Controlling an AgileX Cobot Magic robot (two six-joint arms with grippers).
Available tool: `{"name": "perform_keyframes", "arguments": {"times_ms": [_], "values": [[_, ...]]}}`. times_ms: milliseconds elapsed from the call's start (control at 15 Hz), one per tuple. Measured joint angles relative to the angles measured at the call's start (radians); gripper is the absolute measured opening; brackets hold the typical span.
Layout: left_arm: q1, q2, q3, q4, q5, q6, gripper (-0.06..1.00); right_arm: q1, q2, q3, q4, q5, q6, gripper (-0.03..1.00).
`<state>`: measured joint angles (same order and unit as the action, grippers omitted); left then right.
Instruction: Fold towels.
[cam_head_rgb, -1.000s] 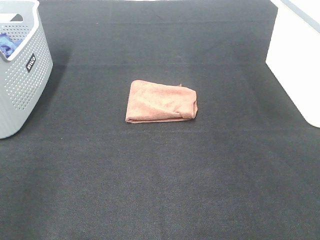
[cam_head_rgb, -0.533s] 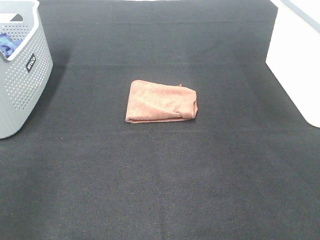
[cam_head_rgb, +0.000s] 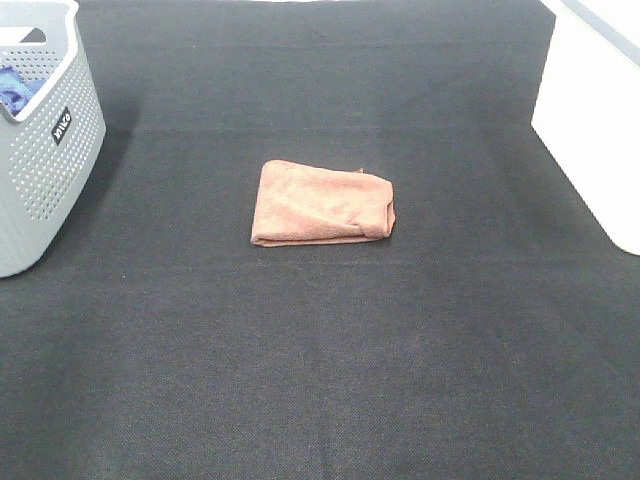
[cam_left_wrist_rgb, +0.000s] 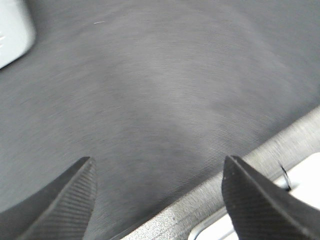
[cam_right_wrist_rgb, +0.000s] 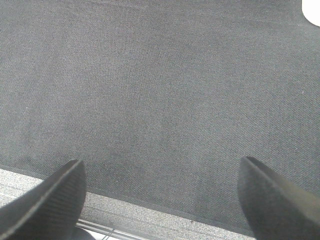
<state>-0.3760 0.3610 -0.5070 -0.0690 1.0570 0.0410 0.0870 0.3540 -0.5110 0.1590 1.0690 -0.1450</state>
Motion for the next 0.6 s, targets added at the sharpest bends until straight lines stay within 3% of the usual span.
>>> {"name": "perform_keyframes", "arguments": {"times_ms": [200,333,600], "values": [[0.192,-0.033,0.000,0.000,0.000,0.000,0.68,-0.086,-0.057,0.000,0.000,-0.001,0.000,0.79],[0.294,-0.116,0.000,0.000,0.000,0.000,0.68,-0.096,-0.138,0.000,0.000,-0.002,0.000,0.79],[0.355,-0.307,0.006,0.001,0.000,0.000,0.68,-0.096,-0.288,0.000,0.002,0.000,0.000,0.79]]}}
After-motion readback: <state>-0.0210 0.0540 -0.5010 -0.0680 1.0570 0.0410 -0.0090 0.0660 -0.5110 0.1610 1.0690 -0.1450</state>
